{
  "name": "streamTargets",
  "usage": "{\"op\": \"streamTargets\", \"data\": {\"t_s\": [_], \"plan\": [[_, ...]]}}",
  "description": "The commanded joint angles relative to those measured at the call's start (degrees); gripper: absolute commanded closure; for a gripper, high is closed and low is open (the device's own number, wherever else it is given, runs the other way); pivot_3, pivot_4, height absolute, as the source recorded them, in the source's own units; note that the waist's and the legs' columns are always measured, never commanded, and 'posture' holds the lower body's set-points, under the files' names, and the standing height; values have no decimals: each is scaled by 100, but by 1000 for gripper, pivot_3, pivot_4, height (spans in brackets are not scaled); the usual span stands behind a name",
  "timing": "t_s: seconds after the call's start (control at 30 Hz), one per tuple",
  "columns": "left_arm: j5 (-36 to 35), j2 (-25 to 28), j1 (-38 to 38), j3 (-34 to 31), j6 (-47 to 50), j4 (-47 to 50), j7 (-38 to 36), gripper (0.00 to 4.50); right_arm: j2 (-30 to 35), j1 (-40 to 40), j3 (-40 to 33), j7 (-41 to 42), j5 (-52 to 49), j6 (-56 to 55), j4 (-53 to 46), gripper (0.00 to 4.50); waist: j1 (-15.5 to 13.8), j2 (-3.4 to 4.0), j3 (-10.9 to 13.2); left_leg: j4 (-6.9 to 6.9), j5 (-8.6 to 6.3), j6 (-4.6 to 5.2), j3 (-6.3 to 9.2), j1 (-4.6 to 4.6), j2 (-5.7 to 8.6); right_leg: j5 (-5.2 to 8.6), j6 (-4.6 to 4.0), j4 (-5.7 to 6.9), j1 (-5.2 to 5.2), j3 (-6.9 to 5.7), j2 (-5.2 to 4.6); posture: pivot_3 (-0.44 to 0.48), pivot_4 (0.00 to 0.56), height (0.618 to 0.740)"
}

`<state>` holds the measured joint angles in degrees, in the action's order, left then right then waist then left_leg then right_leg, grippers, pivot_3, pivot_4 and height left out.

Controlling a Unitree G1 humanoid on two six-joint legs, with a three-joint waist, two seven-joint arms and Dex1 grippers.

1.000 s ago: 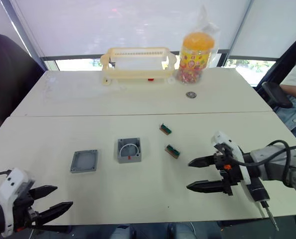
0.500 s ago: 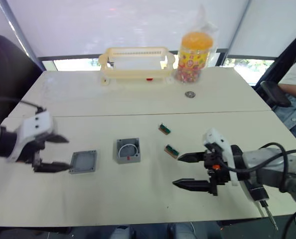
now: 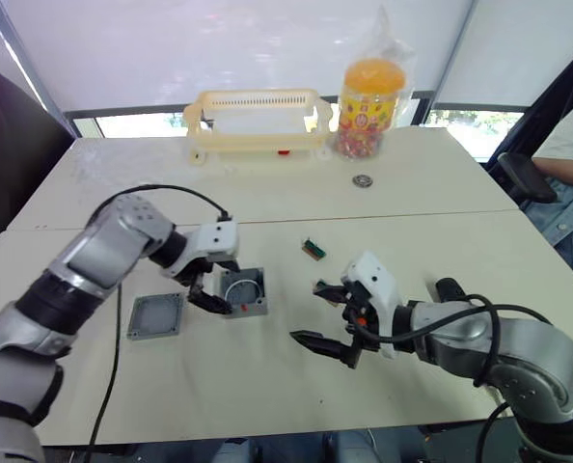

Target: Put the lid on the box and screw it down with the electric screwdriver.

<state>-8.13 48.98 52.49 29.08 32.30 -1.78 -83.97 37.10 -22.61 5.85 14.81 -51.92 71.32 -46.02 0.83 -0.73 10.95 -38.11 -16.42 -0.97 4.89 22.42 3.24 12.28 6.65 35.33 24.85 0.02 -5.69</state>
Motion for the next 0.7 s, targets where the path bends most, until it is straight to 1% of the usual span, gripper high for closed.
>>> {"op": "streamTargets", "data": {"t_s": [0.03, 0.17, 0.33, 0.57, 0.67, 0.7], "plan": [[312, -196, 174, 154, -40, -117, -51, 37, -21, 115, -26, -129, 157, -48, -180, 0, -10, 0, 0, -1, 0, 0, 2, -1, -1, 0, 0, 2, -1, 0, 1, 0, 150, 740], [541, -355, 192, 267, -30, -93, -87, 37, -63, 178, -93, -215, 203, -47, -227, 0, -3, 0, 0, -2, 0, 1, 2, -1, -1, 0, 0, 8, 2, 0, 3, 0, 150, 740], [635, -319, 114, 299, 207, 155, -208, 37, -97, 234, -203, -318, 173, -16, -275, 0, -10, 0, 0, -2, 0, 1, 5, -1, -2, 0, 1, 10, 1, 0, 3, 0, 150, 740], [741, -361, -177, 343, 470, 447, -134, 37, -211, 150, -194, -443, 238, -21, -208, 0, -8, 0, -1, -3, 0, 1, 6, -2, -3, 0, 1, 14, 2, 0, 3, 0, 150, 740], [861, -391, -272, 394, 437, 402, -33, 859, -200, 128, -228, -453, 299, -27, -157, 0, -9, 0, -1, -4, 0, 1, 6, -2, -2, 0, 1, 14, 1, 0, 3, 0, 150, 740], [870, -407, -291, 390, 437, 400, -21, 1388, -181, 134, -242, -445, 311, -30, -151, 0, -9, 0, -1, -4, 0, 1, 6, -2, -2, 0, 1, 14, 1, 0, 3, 0, 150, 740]]}}
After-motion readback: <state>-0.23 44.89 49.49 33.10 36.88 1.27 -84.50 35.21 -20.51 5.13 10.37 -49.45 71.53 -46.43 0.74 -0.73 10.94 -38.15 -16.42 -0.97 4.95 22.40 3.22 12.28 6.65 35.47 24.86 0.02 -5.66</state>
